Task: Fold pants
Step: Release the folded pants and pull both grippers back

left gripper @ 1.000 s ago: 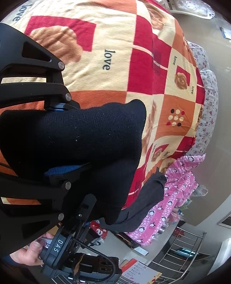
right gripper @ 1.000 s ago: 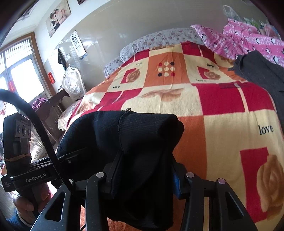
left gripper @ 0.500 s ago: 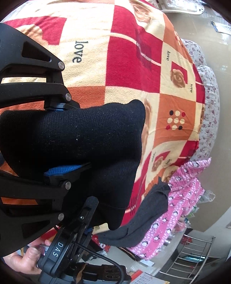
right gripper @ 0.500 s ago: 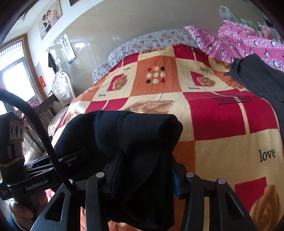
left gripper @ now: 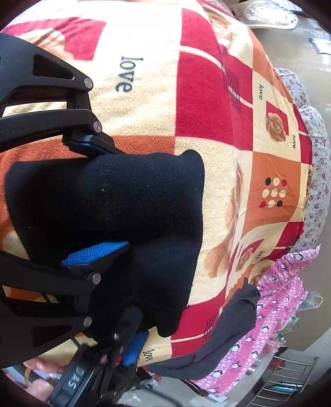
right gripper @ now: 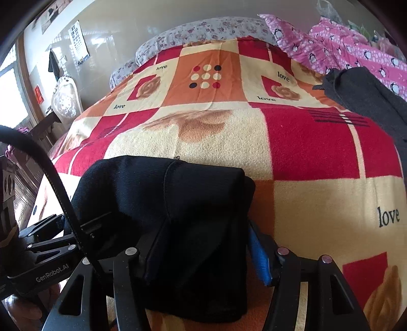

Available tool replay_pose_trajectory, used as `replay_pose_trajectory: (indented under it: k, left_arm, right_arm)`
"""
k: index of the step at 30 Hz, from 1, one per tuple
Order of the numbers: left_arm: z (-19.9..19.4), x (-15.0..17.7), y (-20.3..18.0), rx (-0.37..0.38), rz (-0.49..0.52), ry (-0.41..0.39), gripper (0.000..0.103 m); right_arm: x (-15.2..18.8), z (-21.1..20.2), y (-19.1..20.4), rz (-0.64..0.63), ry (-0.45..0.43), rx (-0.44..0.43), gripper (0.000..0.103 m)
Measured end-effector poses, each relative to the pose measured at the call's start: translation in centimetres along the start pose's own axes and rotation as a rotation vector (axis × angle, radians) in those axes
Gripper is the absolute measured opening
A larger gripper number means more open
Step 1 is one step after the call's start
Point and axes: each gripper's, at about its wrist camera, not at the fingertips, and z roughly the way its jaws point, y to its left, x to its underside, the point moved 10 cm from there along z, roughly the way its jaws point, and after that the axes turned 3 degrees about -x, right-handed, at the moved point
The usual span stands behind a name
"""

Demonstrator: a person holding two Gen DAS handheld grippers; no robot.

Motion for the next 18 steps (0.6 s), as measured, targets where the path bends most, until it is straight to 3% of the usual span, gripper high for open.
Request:
replay_pose_trajectory:
  k: [5, 18]
  left_arm:
    - [-2.8, 0.6, 0.0, -0.114, 0.045, -0.068, 0.060]
    - [-8.2, 6.7, -0.2, -0.127, 0.013, -0.092, 0.061]
  right_arm:
    - [0.7, -4.4, 1.4, -0.035, -0.081, -0.001, 0.057]
    - [6.5, -8.2, 3.7, -0.021, -0.090, 0.000, 0.057]
